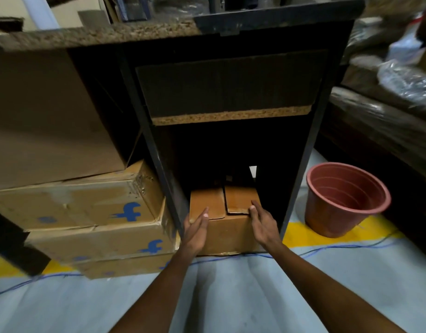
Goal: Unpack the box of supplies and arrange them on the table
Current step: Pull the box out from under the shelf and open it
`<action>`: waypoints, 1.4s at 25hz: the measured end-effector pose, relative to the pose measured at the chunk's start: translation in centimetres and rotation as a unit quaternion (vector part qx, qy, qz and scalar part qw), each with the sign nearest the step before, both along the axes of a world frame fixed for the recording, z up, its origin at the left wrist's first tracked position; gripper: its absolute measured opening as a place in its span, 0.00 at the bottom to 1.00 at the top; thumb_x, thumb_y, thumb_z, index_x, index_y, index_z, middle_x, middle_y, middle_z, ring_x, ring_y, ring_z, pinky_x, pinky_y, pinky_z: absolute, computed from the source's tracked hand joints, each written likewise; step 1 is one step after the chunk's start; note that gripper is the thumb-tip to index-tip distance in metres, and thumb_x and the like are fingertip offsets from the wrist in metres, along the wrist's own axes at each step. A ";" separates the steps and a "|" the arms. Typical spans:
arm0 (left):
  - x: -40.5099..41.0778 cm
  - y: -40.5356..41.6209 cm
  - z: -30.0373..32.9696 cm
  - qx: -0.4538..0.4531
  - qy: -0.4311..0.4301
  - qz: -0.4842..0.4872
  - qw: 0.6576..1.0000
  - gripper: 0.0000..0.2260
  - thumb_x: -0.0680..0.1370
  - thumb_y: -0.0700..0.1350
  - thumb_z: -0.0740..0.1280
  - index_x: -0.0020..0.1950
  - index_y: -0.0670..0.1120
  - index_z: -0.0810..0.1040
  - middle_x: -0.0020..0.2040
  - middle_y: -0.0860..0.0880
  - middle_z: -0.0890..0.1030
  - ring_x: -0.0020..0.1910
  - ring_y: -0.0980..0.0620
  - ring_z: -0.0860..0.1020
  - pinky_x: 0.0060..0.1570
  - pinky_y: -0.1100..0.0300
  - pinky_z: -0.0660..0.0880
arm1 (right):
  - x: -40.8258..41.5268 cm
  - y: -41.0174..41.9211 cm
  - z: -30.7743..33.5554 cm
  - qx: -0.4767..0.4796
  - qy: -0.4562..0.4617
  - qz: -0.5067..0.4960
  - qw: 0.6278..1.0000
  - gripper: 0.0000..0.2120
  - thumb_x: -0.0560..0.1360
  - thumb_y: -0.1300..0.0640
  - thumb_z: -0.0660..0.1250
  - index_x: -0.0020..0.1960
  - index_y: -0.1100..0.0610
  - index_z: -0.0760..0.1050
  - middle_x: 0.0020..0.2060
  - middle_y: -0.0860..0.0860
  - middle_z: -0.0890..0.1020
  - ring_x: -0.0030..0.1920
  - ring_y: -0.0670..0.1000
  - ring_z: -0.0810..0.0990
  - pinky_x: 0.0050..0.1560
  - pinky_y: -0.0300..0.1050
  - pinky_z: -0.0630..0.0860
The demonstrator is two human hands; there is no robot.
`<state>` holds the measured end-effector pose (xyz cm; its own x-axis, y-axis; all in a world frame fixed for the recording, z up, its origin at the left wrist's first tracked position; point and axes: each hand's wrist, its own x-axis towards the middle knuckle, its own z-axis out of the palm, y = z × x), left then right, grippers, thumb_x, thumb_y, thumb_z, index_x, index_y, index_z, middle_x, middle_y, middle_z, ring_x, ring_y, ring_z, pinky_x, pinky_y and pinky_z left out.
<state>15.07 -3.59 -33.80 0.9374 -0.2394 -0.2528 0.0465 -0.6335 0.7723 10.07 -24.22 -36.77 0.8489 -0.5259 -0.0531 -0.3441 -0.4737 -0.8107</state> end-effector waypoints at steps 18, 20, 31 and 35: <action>-6.5 -0.2 -0.6 -0.107 0.018 0.073 0.991 0.24 0.80 0.59 0.65 0.76 0.64 0.65 0.81 0.47 0.45 0.80 0.40 0.52 0.76 0.42 0.56 | -6.6 3.4 0.3 0.066 0.045 0.025 0.997 0.32 0.80 0.34 0.53 0.80 0.39 0.50 0.80 0.53 0.48 0.79 0.60 0.56 0.76 0.58 0.58; -8.4 0.9 -1.3 -0.117 0.013 0.069 0.991 0.26 0.77 0.63 0.65 0.75 0.64 0.66 0.81 0.47 0.45 0.79 0.41 0.54 0.76 0.44 0.57 | -9.2 4.0 0.0 0.068 0.042 0.036 0.996 0.34 0.78 0.33 0.53 0.81 0.40 0.49 0.80 0.52 0.47 0.79 0.59 0.54 0.76 0.57 0.59; -5.0 1.3 -1.5 0.109 -0.097 -0.024 0.989 0.22 0.82 0.63 0.54 0.76 0.69 0.58 0.80 0.44 0.51 0.75 0.37 0.63 0.70 0.39 0.69 | -6.3 3.6 -0.2 -0.179 0.118 0.071 0.974 0.27 0.80 0.34 0.42 0.78 0.34 0.49 0.79 0.60 0.50 0.74 0.66 0.62 0.70 0.62 0.69; -5.0 0.8 -2.3 0.183 -0.101 -0.034 0.977 0.24 0.81 0.66 0.52 0.77 0.71 0.53 0.80 0.44 0.50 0.75 0.36 0.62 0.70 0.40 0.66 | -6.2 4.2 -0.1 -0.205 0.148 0.051 0.966 0.26 0.81 0.34 0.45 0.78 0.33 0.48 0.79 0.58 0.49 0.73 0.68 0.62 0.68 0.65 0.70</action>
<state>10.03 -2.82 -36.14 0.9622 -0.2311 -0.1438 -0.1357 -0.8653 0.4825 3.91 -20.01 -36.86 0.8774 -0.4681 -0.1056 -0.4659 -0.7783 -0.4209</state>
